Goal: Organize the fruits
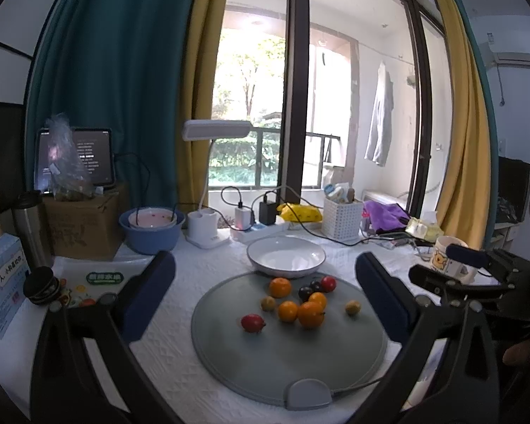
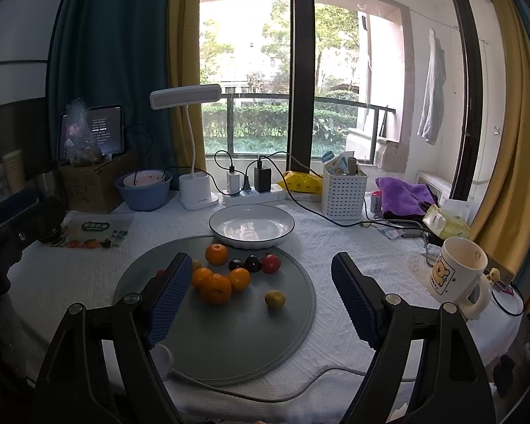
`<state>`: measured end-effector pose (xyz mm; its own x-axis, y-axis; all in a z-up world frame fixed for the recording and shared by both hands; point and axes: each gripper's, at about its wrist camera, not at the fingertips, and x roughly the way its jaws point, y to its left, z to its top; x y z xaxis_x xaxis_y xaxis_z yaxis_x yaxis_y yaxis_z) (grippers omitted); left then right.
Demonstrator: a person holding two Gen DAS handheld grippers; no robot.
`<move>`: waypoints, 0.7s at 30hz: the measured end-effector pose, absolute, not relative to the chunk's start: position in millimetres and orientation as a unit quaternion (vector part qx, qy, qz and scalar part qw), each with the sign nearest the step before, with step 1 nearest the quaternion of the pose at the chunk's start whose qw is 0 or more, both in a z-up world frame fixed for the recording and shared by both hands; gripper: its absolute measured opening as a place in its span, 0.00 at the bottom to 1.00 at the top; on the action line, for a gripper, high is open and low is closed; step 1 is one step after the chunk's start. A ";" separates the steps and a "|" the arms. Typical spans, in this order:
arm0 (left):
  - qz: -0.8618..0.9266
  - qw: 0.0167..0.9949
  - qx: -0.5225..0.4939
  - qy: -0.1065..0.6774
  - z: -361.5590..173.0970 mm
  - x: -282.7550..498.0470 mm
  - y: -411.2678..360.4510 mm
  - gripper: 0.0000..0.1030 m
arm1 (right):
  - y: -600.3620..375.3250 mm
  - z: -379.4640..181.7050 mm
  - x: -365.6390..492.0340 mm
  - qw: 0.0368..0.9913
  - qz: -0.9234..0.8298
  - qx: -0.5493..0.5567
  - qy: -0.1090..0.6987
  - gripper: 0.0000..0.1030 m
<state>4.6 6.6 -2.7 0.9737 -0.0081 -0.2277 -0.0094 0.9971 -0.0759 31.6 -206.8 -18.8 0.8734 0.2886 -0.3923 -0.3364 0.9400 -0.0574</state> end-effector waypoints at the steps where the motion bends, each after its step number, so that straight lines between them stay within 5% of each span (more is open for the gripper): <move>1: 0.000 0.993 -0.038 0.115 -2.8 4.5 6.3 1.00 | -207.2 -18.8 31.6 0.966 0.162 -0.062 0.193 0.81; 21: -0.004 0.993 -0.040 0.110 0.6 4.4 7.8 1.00 | -202.6 -18.6 34.0 0.965 0.163 -0.068 0.195 0.81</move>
